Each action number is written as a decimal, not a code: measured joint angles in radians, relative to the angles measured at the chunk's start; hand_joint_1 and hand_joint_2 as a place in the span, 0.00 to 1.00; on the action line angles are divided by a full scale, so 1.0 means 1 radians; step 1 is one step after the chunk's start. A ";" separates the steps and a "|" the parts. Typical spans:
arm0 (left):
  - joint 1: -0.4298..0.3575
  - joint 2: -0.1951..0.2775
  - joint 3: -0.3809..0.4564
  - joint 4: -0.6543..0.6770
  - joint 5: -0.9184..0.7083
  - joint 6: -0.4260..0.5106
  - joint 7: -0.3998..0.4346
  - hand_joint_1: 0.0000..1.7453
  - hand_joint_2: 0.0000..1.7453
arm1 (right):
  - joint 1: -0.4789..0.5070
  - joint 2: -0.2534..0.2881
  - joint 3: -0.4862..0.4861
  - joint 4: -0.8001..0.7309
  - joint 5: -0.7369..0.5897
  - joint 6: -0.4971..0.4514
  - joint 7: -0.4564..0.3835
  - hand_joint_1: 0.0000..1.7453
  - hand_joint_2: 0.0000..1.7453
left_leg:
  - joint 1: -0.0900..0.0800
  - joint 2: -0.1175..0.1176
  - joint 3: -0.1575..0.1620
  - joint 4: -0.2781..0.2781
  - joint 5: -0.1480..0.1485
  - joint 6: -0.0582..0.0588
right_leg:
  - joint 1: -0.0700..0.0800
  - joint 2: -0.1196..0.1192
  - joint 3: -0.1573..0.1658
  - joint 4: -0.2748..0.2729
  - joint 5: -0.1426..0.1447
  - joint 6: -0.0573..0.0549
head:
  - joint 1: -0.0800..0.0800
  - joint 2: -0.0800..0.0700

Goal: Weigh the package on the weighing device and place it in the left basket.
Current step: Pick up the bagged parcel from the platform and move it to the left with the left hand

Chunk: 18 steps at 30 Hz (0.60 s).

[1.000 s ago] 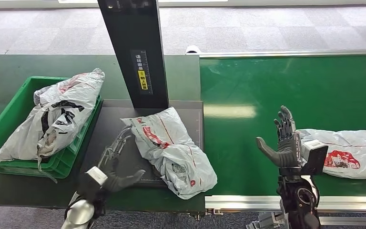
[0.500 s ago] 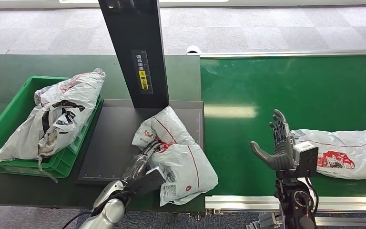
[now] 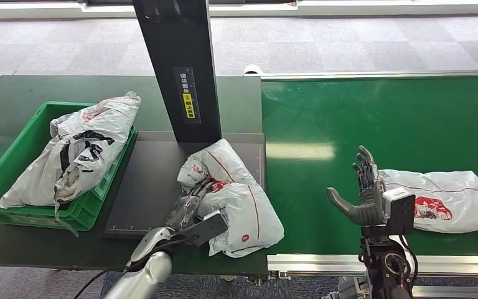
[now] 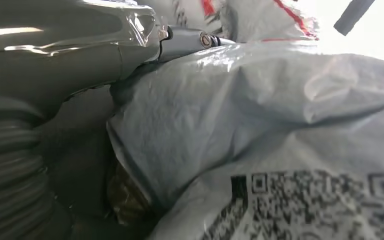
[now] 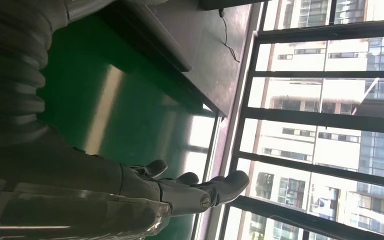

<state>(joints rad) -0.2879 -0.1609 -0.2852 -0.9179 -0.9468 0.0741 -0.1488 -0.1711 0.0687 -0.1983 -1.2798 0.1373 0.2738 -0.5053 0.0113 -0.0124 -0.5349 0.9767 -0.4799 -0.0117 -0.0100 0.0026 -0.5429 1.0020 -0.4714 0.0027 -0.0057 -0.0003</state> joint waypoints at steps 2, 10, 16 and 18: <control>0.001 0.000 0.002 0.001 0.017 -0.001 -0.024 0.94 1.00 | 0.007 0.002 -0.006 -0.010 0.000 0.002 0.002 0.00 1.00 | 0.000 0.000 0.000 0.000 0.001 0.000 | 0.000 0.000 0.000 0.000 0.001 0.000 | 0.000 0.000; 0.021 0.002 0.021 -0.022 0.088 0.079 -0.157 1.00 1.00 | 0.021 0.008 -0.016 -0.037 -0.002 0.008 0.009 0.00 1.00 | 0.000 0.001 -0.003 0.001 0.002 0.000 | 0.000 0.000 -0.005 0.000 0.001 0.000 | 0.000 0.000; 0.066 0.010 0.027 -0.105 0.159 0.128 -0.258 1.00 1.00 | 0.024 0.008 -0.020 -0.043 -0.009 0.012 0.011 0.00 1.00 | 0.000 0.001 -0.011 0.001 0.002 0.000 | 0.000 0.000 -0.013 0.000 0.002 0.000 | 0.000 0.000; 0.073 0.012 0.028 -0.122 0.162 0.130 -0.263 1.00 1.00 | 0.024 0.008 -0.020 -0.043 -0.009 0.012 0.011 0.00 1.00 | 0.000 0.001 -0.012 0.001 0.002 0.000 | 0.000 0.000 -0.015 0.000 0.002 0.000 | 0.000 0.000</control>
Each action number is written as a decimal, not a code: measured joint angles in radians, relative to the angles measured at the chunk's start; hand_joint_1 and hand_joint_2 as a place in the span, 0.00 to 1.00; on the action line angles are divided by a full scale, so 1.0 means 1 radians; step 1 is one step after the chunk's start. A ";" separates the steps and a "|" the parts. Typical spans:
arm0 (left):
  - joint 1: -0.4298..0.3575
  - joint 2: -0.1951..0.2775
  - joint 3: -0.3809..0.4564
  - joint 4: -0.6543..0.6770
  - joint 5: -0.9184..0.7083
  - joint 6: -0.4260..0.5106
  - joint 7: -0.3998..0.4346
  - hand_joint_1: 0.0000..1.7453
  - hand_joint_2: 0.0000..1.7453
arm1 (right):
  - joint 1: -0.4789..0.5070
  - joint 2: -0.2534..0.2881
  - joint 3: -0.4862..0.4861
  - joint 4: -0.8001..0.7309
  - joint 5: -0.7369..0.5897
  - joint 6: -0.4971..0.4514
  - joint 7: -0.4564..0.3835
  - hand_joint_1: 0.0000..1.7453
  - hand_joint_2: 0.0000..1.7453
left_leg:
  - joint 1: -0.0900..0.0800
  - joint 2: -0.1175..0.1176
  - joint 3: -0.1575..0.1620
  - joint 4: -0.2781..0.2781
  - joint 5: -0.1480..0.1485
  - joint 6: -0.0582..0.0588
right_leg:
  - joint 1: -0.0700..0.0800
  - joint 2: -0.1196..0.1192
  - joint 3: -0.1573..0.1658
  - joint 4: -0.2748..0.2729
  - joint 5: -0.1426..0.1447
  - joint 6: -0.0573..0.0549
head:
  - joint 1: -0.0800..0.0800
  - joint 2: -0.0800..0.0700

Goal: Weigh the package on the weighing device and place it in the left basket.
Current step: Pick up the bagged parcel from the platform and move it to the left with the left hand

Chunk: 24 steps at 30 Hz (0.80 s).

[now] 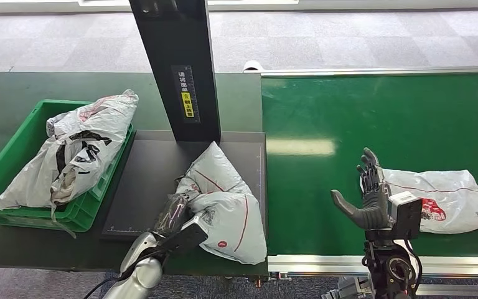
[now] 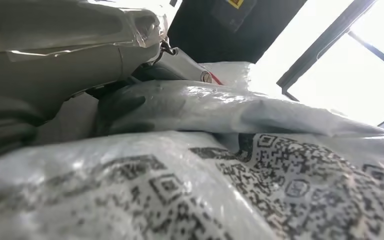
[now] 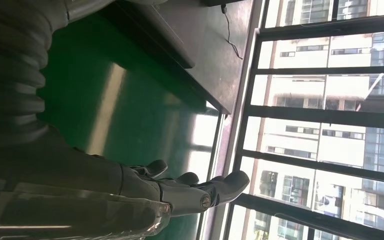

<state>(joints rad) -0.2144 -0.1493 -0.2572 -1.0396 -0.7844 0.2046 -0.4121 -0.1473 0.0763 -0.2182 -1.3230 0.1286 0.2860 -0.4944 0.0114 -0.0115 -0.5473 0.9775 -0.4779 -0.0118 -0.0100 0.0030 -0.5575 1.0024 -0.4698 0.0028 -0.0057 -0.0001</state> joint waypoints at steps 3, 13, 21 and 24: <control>0.008 0.002 0.000 -0.015 0.001 0.002 -0.002 1.00 1.00 | 0.000 0.000 0.000 0.000 0.000 0.001 0.000 0.00 1.00 | 0.000 0.000 -0.001 0.000 0.000 0.000 | 0.000 0.000 -0.001 0.000 0.000 0.000 | 0.000 0.000; 0.015 0.005 0.000 -0.031 0.001 0.002 -0.003 1.00 1.00 | 0.000 0.000 0.000 0.000 0.000 0.003 0.000 0.00 1.00 | 0.000 0.000 -0.002 0.000 0.000 0.000 | 0.000 0.000 -0.002 0.000 0.000 0.000 | 0.000 0.000; 0.027 0.004 0.008 -0.048 0.147 -0.063 -0.068 1.00 1.00 | -0.003 0.000 0.000 0.000 -0.002 0.006 0.000 0.00 1.00 | 0.000 0.000 -0.003 0.000 0.000 0.000 | 0.000 0.000 -0.003 0.000 0.000 0.000 | 0.000 0.000; 0.045 0.004 0.032 -0.079 0.372 -0.237 -0.137 1.00 1.00 | -0.013 0.000 0.001 0.004 -0.004 0.007 0.000 0.00 1.00 | 0.000 0.000 -0.004 0.000 0.000 0.000 | 0.000 0.000 -0.004 0.000 0.000 0.000 | 0.000 0.000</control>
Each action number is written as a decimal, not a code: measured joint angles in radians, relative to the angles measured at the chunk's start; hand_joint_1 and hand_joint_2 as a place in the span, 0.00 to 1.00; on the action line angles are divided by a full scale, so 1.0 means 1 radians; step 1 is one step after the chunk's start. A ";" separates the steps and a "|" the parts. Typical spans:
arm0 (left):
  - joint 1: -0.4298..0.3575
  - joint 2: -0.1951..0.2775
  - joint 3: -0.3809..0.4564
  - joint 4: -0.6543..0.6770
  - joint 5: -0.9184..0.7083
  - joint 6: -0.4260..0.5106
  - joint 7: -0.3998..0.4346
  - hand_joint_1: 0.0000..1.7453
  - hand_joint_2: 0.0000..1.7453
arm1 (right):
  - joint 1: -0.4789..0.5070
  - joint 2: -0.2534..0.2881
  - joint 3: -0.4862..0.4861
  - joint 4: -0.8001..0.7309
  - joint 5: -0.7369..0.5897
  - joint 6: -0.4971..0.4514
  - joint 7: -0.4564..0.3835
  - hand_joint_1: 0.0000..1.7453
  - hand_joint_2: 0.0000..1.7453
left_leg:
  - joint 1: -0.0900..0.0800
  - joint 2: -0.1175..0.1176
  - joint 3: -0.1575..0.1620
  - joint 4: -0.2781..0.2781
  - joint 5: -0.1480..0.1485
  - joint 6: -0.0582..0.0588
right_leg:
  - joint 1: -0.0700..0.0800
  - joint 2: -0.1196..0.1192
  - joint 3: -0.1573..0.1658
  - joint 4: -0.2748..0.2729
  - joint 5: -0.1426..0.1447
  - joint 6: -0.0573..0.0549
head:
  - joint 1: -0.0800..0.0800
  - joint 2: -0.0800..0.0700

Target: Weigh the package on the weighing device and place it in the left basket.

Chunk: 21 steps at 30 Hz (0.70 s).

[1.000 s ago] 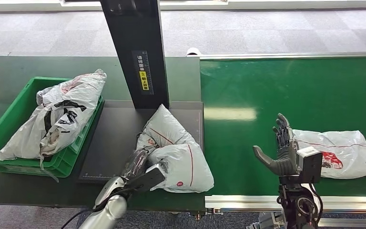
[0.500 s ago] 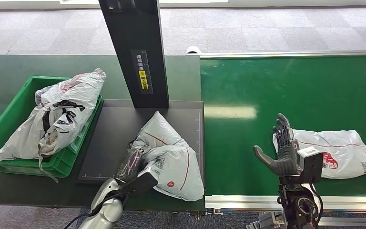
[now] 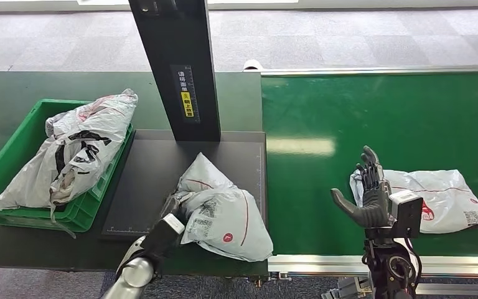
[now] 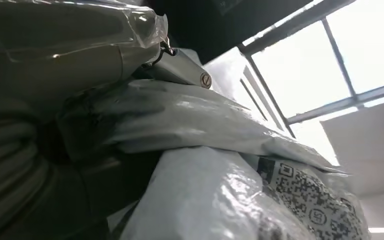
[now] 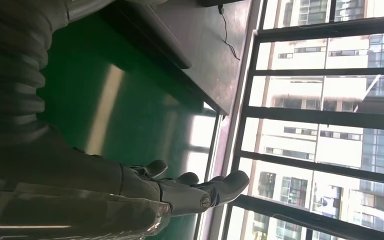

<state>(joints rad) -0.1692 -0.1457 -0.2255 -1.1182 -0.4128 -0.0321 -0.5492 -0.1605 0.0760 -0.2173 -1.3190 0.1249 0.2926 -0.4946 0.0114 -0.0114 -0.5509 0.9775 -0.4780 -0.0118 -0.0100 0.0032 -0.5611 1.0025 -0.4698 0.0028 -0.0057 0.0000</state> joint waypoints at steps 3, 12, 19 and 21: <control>0.024 0.000 0.027 -0.046 0.152 -0.075 -0.061 1.00 1.00 | -0.004 -0.001 0.000 0.002 -0.004 0.000 -0.001 0.00 1.00 | 0.000 0.000 0.000 0.000 0.000 0.000 | 0.000 0.000 -0.001 0.000 0.000 0.000 | 0.000 0.000; 0.074 -0.001 0.111 -0.355 0.314 0.253 -0.148 1.00 1.00 | 0.000 -0.003 0.002 0.002 -0.017 -0.014 -0.002 0.00 1.00 | 0.000 0.000 -0.002 0.000 0.000 0.000 | 0.000 0.001 -0.002 0.000 0.000 0.000 | 0.000 0.000; 0.073 0.049 0.073 -0.545 0.224 0.603 -0.150 1.00 1.00 | 0.000 -0.004 0.016 0.010 -0.028 -0.022 -0.005 0.00 1.00 | 0.000 0.000 -0.002 0.000 0.000 0.000 | 0.000 0.001 -0.002 0.000 0.000 0.000 | 0.000 0.000; 0.066 0.069 0.054 -0.590 0.143 0.694 -0.150 1.00 1.00 | 0.001 -0.005 0.023 0.011 -0.033 -0.026 -0.006 0.00 1.00 | 0.000 0.000 -0.002 0.000 0.000 0.000 | 0.000 0.001 -0.002 0.000 0.000 0.000 | 0.000 0.000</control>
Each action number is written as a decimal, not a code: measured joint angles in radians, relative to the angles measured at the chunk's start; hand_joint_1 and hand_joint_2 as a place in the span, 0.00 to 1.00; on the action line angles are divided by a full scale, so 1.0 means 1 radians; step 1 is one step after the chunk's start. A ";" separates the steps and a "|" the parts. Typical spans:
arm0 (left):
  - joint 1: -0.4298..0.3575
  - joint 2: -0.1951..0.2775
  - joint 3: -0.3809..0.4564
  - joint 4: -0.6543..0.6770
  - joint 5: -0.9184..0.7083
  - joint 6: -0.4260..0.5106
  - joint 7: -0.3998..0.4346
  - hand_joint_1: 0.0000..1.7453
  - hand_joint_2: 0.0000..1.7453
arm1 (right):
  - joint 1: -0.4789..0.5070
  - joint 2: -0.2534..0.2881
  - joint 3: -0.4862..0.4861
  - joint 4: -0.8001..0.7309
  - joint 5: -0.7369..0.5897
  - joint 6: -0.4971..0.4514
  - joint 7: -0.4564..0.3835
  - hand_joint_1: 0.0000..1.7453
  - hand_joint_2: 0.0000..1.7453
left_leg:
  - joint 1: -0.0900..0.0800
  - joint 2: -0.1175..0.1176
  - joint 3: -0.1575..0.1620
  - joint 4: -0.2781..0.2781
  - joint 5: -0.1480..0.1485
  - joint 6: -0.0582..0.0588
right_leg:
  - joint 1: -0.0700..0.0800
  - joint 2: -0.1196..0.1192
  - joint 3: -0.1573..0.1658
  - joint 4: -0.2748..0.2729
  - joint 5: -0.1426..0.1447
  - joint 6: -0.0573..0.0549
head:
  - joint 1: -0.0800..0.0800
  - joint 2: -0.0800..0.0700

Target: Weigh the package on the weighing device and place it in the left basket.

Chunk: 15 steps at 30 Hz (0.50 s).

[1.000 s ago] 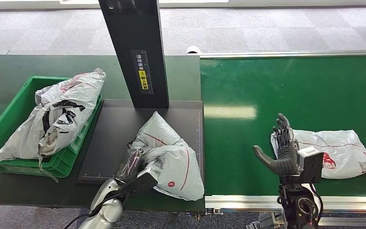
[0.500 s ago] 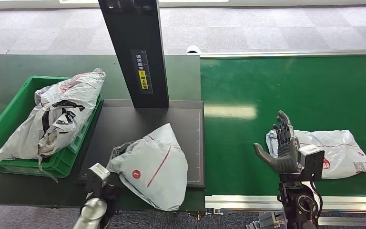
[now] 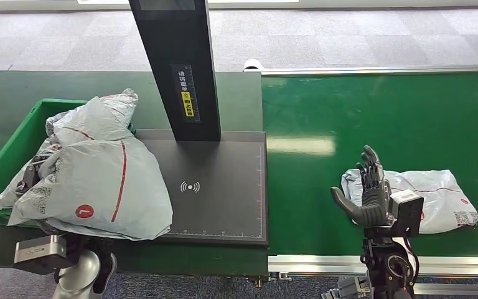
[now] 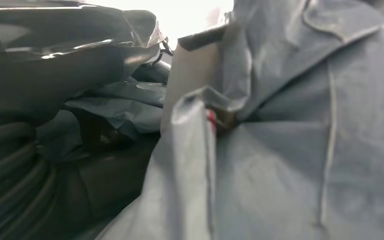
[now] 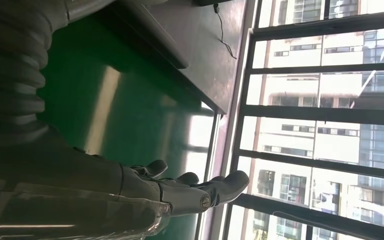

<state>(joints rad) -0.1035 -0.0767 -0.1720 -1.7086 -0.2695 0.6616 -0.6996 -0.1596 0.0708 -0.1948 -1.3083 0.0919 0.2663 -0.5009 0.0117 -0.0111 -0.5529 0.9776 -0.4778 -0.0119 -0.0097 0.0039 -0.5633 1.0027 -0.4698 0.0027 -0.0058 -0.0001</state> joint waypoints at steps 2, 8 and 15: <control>-0.006 0.004 0.004 -0.037 -0.114 0.023 0.000 1.00 1.00 | 0.001 -0.001 0.007 0.002 -0.006 -0.005 -0.003 0.00 1.00 | 0.000 0.000 0.000 0.000 0.000 0.000 | 0.000 0.000 0.000 0.000 0.000 0.000 | 0.000 0.000; -0.082 -0.044 0.142 -0.100 -0.548 0.029 0.000 1.00 0.00 | 0.004 -0.007 0.024 0.011 -0.014 -0.019 -0.010 0.00 1.00 | 0.000 0.000 0.001 0.000 0.000 0.000 | 0.000 0.000 0.000 0.000 0.000 0.000 | 0.000 0.000; -0.201 -0.101 0.377 -0.002 -0.822 0.030 0.049 1.00 0.00 | 0.044 -0.014 0.031 0.002 -0.023 -0.032 -0.014 0.00 1.00 | 0.000 0.000 0.001 0.000 0.000 0.000 | 0.000 0.000 0.000 0.000 0.001 -0.001 | 0.000 0.000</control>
<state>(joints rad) -0.3041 -0.1774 0.2050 -1.7107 -1.0916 0.6912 -0.6505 -0.1158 0.0568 -0.1643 -1.3062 0.0685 0.2342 -0.5152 0.0121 -0.0109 -0.5516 0.9775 -0.4774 -0.0122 -0.0093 0.0043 -0.5630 1.0027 -0.4689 0.0014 -0.0055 -0.0001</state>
